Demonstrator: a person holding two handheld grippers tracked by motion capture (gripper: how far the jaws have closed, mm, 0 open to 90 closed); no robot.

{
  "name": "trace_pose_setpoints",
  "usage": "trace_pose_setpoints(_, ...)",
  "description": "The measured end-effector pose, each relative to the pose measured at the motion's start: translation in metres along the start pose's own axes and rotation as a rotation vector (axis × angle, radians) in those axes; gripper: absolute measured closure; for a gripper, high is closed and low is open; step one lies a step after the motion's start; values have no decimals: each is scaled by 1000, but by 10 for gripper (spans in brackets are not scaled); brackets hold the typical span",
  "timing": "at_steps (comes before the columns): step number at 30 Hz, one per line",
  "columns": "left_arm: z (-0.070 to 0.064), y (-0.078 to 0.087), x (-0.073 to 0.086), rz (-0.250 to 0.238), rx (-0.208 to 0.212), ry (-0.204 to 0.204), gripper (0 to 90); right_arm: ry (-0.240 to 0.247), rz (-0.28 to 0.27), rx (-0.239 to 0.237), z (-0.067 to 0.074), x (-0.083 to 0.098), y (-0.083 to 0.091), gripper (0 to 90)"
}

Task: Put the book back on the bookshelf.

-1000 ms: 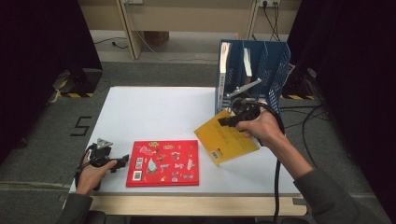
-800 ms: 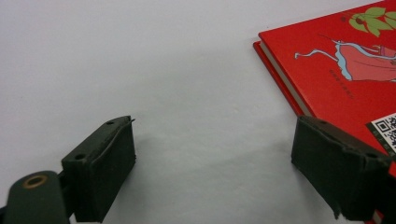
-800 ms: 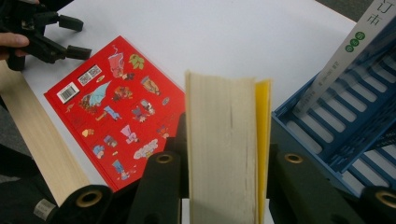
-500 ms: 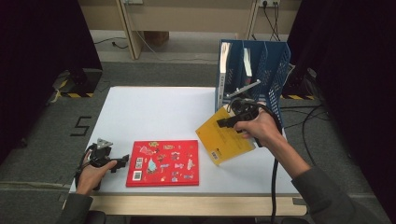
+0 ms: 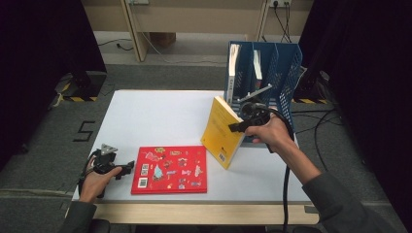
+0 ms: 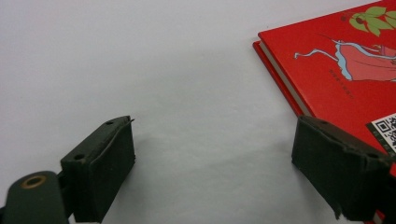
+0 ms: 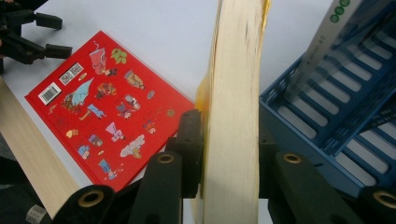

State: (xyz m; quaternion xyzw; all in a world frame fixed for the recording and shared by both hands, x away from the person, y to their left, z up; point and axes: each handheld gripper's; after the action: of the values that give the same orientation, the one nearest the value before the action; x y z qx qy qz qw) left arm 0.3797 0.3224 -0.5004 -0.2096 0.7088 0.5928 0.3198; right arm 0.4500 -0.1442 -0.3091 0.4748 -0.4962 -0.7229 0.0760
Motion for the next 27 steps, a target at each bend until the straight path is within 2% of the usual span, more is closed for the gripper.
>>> trace_pose_setpoints(2, 0, 0, 0, 0, 0, 0, 121, -4, -2, 1, -2, 1, 1, 733)
trace_pose_setpoints(10, 0, 0, 0, 0, 2, 0, 117, 20, -6, -3, 7, 3, 5, 756)
trace_pose_setpoints(13, 0, 0, 0, 0, 3, -1, 116, 45, 0, 12, 11, 4, 11, 756)
trace_pose_setpoints(17, 0, 0, 0, 1, 2, -1, 116, 41, 15, 15, 14, 10, 22, 756)
trace_pose_setpoints(22, 0, -1, 0, 3, 2, 0, 111, 59, 31, 1, 20, 22, 25, 750)
trace_pose_setpoints(25, -1, -1, -1, 4, 1, 0, 108, 48, 33, -25, 20, 21, 24, 730)
trace_pose_setpoints(27, -1, -1, -1, 4, 1, 0, 108, 51, 40, -23, 20, 17, 23, 721)
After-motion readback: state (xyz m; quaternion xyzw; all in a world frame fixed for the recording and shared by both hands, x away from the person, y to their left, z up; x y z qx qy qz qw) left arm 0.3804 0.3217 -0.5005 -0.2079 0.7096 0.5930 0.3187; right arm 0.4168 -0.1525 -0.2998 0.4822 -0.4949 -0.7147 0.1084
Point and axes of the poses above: each handheld gripper's, and its own axes: y roughly backward along the jaws, x roughly out of its underside, z roughly to its left, and after that the axes turned 6 degrees about y, right-handed
